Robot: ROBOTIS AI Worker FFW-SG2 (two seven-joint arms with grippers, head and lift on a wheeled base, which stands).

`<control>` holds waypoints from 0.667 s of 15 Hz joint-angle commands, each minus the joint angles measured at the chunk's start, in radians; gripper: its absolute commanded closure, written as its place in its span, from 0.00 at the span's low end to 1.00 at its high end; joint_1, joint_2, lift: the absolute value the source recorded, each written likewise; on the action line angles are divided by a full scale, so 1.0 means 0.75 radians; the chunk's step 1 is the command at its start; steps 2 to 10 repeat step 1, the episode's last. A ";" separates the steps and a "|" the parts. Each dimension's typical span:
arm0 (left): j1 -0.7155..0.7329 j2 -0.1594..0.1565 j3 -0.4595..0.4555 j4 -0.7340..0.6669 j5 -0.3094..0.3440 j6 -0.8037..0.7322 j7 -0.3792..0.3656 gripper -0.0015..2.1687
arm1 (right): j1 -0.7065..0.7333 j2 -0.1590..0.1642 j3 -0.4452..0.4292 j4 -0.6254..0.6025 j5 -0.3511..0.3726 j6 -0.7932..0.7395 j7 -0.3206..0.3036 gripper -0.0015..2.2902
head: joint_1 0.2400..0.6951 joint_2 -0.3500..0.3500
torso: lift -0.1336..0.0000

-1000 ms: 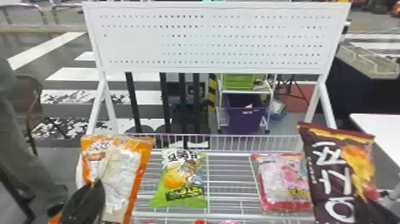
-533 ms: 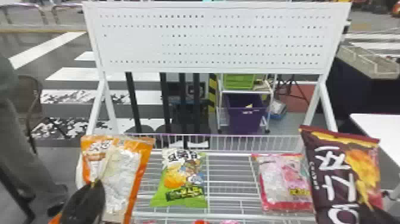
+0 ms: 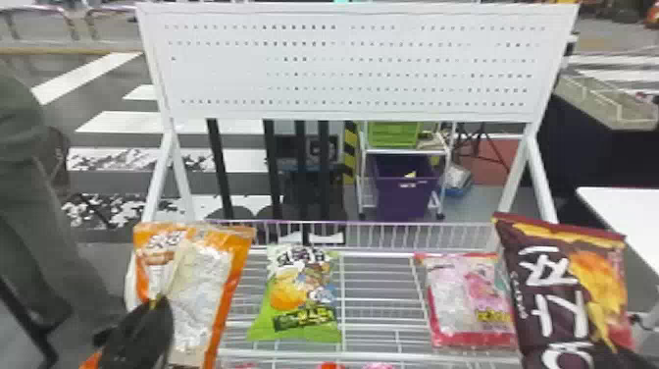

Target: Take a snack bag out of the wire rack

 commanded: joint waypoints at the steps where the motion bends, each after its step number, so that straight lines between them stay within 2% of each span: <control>1: 0.000 0.002 0.000 -0.001 0.000 0.000 0.000 0.86 | 0.000 0.000 -0.002 0.000 0.001 0.008 0.000 0.98 | 0.57 0.50 | 1.00; 10: 0.000 0.002 0.000 -0.001 0.000 0.000 0.000 0.86 | 0.000 0.000 -0.002 0.000 0.001 0.008 0.000 0.98 | 0.57 0.50 | 1.00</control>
